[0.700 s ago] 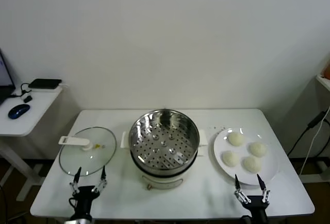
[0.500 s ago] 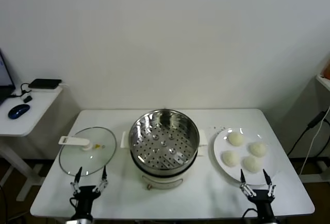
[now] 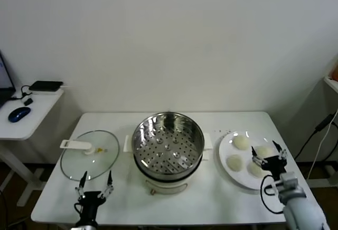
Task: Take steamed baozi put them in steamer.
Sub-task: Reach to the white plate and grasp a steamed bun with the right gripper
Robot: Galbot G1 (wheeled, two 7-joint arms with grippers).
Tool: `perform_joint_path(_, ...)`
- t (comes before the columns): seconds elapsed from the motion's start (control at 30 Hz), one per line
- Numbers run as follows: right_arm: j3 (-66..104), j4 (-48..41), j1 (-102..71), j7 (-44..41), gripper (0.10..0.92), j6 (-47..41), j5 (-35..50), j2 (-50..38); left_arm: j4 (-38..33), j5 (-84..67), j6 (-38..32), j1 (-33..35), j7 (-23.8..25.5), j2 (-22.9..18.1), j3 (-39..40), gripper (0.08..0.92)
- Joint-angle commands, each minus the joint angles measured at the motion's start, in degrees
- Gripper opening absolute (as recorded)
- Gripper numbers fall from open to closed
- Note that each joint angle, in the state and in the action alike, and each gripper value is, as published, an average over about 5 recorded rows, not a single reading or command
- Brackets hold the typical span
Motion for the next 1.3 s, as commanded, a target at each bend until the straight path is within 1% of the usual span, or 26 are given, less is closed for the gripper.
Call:
perform_joint_path(0.03, -15.20, -2.68, 15.51, -18.16, 0.823, -16.09, -5.34, -22.07, 0.72, 2.06, -0.83, 0.07, 0.14, -0.17, 0.09, 0.823)
perform_joint_path(0.17, -31.41, -7.86, 31.69, -28.37, 0.823, -10.54, -5.82, -29.51, 1.25, 2.66, -1.19, 0.03, 0.26, -0.34, 0.34, 0.823)
perform_joint_path(0.3, -59.93, -13.95, 59.14, -36.37, 0.823, -2.32, -5.28, -33.78, 1.90, 3.45, -1.83, -0.05, 0.30, -0.62, 0.72, 0.823)
perform_joint_path(0.37, -75.13, -17.05, 73.21, -40.13, 0.823, 1.40, -3.69, -33.39, 2.37, 4.02, -2.20, -0.09, 0.33, -0.79, 0.96, 0.823)
perform_joint_path(0.43, -86.06, -20.01, 83.38, -43.33, 0.823, 4.24, -2.40, -31.41, 2.73, 4.56, -2.48, -0.10, 0.37, -0.94, 1.25, 0.823)
perform_joint_path(0.57, -98.26, -26.41, 94.51, -48.38, 0.823, 8.88, -1.61, -26.14, 2.87, 5.24, -2.85, 0.03, 0.55, -1.04, 1.76, 0.823)
perform_joint_path(0.7, -103.38, -33.21, 97.21, -51.21, 0.823, 13.64, -2.25, -21.16, 2.97, 5.60, -2.99, 0.08, 0.76, -0.99, 1.82, 0.823)
perform_joint_path(0.87, -103.78, -41.02, 96.15, -52.77, 0.823, 18.77, -1.71, -14.87, 3.53, 5.80, -3.21, 0.10, 0.80, -0.84, 1.69, 0.823)
perform_joint_path(1.07, -98.51, -51.62, 91.37, -51.14, 0.823, 23.59, -4.01, -5.74, 4.37, 5.85, -3.52, -0.05, 0.77, -0.75, 1.34, 0.823)
perform_joint_path(1.3, -93.37, -59.32, 85.94, -50.84, 0.823, 25.48, -7.46, 1.30, 5.01, 6.12, -3.55, 0.01, 1.01, -0.51, 0.43, 0.823)
